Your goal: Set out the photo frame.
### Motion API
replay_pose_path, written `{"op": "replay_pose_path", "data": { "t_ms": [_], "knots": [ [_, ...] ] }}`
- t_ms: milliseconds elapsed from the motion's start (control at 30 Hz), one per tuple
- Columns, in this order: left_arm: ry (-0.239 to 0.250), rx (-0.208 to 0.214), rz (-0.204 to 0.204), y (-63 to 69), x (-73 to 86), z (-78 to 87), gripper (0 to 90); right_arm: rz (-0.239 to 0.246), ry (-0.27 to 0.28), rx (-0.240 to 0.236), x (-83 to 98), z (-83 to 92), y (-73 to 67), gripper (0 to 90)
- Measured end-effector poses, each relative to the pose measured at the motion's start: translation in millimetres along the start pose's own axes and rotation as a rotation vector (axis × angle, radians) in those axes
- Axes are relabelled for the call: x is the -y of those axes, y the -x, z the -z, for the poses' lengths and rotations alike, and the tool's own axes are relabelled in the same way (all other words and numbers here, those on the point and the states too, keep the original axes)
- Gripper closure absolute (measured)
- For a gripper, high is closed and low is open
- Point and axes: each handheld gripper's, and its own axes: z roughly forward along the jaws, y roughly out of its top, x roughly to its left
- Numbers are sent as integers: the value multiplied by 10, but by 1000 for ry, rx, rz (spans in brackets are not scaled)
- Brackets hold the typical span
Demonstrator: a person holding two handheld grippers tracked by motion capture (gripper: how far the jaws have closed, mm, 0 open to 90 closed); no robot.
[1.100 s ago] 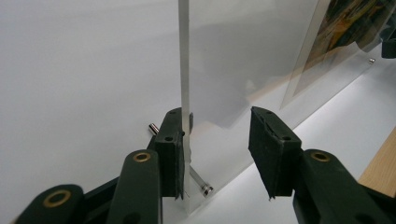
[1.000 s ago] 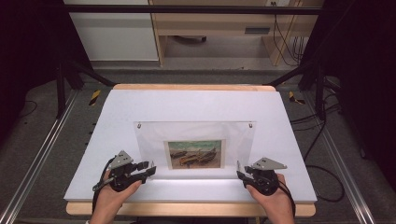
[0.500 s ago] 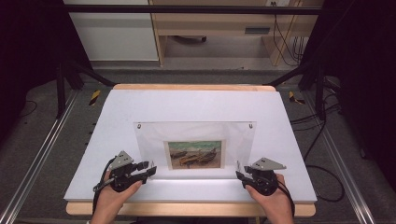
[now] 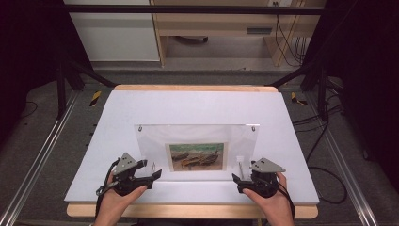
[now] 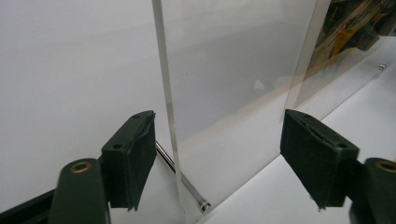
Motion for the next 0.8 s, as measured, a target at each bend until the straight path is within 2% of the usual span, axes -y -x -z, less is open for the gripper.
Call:
{"op": "replay_pose_path", "data": {
  "t_ms": [133,200,467,633,800],
  "knots": [
    [12,-12,8,-1,-3,19,183,5,23,16,-9,12,12,93],
    [12,-17,7,-8,-7,37,170,22,26,27,-11,12,21,74],
    [34,-27,2,-29,6,136,92,52,60,44,-33,88,47,67],
    [72,-29,-3,-130,19,244,64,59,55,69,6,170,90,67],
    [82,-52,-4,-223,40,318,64,32,64,83,59,260,175,72]
  ]
}}
